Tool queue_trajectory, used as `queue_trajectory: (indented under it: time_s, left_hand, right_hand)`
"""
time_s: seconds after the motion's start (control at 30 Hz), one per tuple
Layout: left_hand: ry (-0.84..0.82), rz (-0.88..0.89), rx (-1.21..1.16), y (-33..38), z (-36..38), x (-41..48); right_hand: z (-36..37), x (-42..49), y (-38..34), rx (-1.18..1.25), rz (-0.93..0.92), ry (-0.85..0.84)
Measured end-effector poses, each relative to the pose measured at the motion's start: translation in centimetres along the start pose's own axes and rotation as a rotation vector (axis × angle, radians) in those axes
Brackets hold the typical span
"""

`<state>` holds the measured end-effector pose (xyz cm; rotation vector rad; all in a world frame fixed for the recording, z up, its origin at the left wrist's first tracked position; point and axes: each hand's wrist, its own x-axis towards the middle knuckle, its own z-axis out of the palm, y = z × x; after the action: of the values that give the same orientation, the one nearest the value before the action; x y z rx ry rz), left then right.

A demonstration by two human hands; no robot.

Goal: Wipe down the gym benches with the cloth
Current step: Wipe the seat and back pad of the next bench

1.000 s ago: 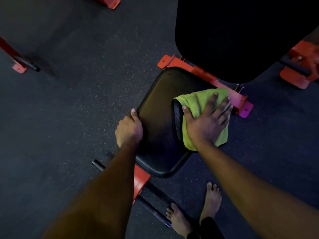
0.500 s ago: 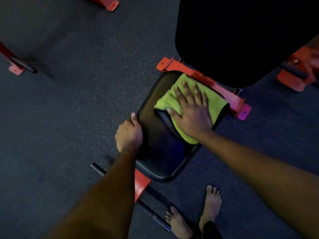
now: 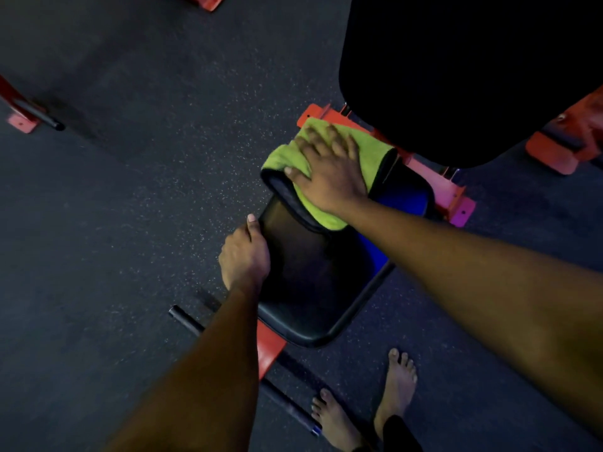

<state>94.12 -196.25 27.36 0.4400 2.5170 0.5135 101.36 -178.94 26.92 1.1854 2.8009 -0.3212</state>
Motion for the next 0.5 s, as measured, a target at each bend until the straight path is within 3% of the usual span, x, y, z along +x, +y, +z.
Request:
queue_trajectory:
  time_s: [0.1, 0.17, 0.3, 0.43, 0.5]
  left_hand:
    - [-0.011, -0.022, -0.05, 0.1, -0.2, 0.0]
    - [-0.014, -0.026, -0.057, 0.1, -0.2, -0.1]
    - [-0.006, -0.008, -0.047, 0.0, -0.1, -0.1]
    - [-0.006, -0.029, -0.061, -0.1, -0.1, 0.0]
    - [-0.002, -0.035, -0.087, -0.1, -0.1, -0.2]
  right_hand:
    - [0.2, -4.9, 2.0, -0.011, -0.266, -0.007]
    - [0.0, -8.0, 4.4, -0.018, -0.288, -0.032]
    - [-0.4, -7.9, 6.6, -0.031, -0.074, 0.014]
    - [-0.1, -1.3, 2.1, 0.061, 0.151, 0.081]
    - [0.0, 0.9, 0.1, 0.083, 0.152, 0.052]
